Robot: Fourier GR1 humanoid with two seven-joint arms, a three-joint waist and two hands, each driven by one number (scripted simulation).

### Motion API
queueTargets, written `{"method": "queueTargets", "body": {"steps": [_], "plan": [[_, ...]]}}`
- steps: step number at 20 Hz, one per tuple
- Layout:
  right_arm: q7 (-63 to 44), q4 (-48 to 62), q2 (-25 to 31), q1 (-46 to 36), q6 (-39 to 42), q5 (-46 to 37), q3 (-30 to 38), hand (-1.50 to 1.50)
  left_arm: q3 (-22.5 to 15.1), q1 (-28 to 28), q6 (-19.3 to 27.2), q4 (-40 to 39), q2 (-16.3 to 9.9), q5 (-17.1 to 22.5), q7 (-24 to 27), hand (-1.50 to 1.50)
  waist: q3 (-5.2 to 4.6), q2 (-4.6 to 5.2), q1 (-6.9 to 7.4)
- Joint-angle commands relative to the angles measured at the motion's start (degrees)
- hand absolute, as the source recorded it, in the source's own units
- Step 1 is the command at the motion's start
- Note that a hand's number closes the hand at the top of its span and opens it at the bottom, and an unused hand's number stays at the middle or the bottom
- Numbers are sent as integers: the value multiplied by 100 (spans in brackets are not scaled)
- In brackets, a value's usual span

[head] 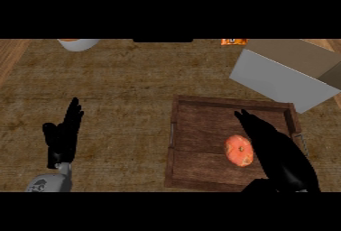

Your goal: Pick the squash from the tray and place it in the cardboard box

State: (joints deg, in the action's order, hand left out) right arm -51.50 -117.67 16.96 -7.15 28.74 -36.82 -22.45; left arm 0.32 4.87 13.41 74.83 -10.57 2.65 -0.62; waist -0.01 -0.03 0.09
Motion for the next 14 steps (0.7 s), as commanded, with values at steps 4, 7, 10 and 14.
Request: {"method": "queueTargets", "body": {"steps": [4, 7, 10, 14], "plan": [[-92, 159, -328, 106, 303, -221, 220, -150, 68, -212, -37, 208, 70, -153, 54, 0, 1, -1, -2], [197, 684, -250, 101, 108, -507, 213, -150, 58, 209, 75, 88, 164, -179, -327, 0, 2, 3, -9], [2, 845, -527, -327, 344, -576, 366, -150, 198, 157, -163, -43, 89, -104, -103, 0, 1, 3, -1], [469, 1258, -351, -179, 173, -815, 482, -150, 149, -258, -162, -37, 236, -175, 356, 0, 1, 3, 7]]}}
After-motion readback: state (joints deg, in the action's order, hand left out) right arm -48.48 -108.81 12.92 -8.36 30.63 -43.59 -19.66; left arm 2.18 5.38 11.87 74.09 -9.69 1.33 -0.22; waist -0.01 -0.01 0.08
